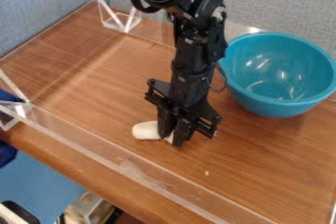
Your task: Put the mushroom in the blue bowl
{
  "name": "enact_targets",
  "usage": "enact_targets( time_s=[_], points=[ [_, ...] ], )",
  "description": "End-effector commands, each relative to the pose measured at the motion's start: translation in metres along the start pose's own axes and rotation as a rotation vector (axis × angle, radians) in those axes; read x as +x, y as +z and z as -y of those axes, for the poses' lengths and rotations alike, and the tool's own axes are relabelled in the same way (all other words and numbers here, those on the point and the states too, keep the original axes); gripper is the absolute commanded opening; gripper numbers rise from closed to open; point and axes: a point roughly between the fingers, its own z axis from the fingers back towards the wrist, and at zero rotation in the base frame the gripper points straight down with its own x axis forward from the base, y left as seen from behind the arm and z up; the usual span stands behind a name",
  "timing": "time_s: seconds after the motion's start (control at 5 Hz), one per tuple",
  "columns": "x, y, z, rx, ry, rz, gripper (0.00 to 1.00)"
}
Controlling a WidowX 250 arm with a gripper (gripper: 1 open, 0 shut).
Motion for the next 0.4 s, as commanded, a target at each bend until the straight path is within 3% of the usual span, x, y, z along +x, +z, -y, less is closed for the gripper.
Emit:
enact_targets(
  time_s=[0.0, 0.2],
  points=[
    [0.0072, 0.0023, -0.0029, 0.006, -0.01, 0.044, 0.0],
    [0.006, 0.0045, 0.0035, 0.011, -0.062, 0.053, 0.0]
  ],
)
